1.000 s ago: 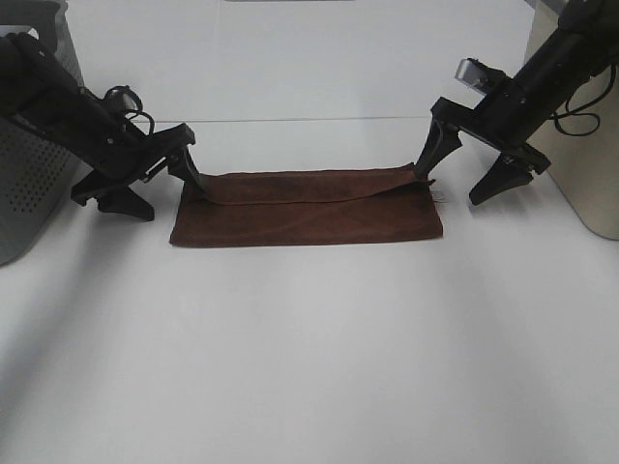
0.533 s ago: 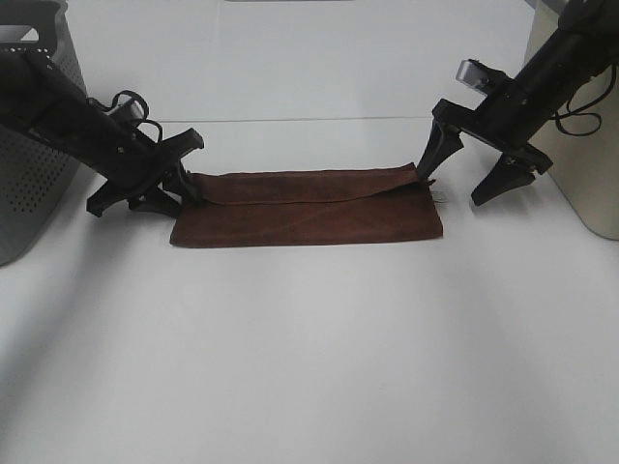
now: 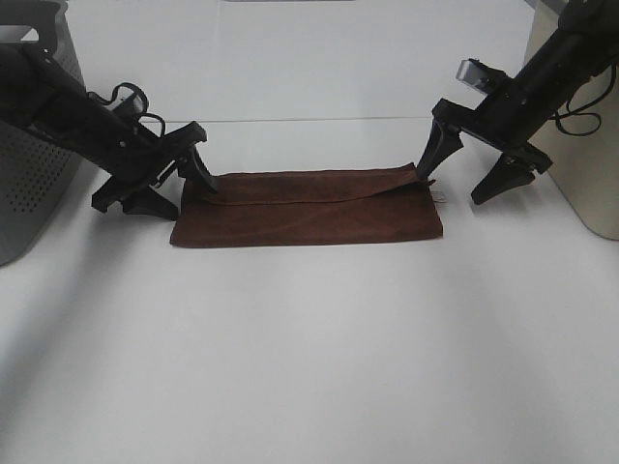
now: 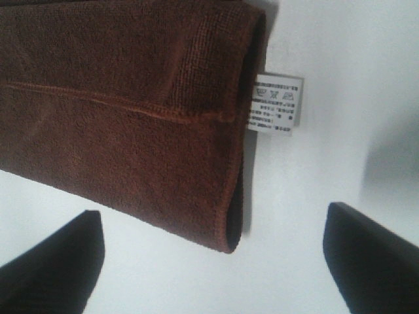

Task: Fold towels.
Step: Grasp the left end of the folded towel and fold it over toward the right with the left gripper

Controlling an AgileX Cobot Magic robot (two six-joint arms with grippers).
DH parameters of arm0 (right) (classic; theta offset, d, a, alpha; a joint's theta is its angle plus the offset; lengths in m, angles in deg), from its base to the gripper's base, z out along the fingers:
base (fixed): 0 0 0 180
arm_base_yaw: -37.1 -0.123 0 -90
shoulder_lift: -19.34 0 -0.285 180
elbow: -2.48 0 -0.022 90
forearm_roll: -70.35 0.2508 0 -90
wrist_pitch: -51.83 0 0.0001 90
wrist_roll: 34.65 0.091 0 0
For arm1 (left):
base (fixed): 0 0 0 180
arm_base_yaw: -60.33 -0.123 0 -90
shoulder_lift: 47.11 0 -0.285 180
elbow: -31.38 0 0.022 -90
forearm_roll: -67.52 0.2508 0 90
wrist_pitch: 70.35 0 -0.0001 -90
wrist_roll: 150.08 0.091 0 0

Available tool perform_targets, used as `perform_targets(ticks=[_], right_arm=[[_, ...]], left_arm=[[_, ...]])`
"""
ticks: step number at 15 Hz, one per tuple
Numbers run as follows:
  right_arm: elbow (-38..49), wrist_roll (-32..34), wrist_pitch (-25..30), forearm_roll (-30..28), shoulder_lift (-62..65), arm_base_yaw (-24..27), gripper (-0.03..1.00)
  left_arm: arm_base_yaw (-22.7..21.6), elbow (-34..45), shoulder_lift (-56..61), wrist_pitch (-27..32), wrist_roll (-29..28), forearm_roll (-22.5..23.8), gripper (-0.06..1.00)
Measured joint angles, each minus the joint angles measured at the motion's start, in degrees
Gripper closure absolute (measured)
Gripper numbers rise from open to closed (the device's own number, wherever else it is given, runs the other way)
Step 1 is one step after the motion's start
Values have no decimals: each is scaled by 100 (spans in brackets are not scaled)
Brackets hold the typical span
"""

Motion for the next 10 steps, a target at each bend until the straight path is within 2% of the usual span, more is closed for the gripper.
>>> perform_targets(ticks=[3, 4, 7, 10], right_arm=[[0, 0, -23, 0, 0, 0, 12], [0, 0, -23, 0, 0, 0, 12], [0, 0, -23, 0, 0, 0, 12], [0, 0, -74, 0, 0, 0, 12]], left_arm=[[0, -40, -74, 0, 0, -252, 31], [0, -86, -132, 11, 0, -298, 38], [6, -120, -235, 11, 17, -281, 70], [6, -246, -252, 52, -17, 74, 89]])
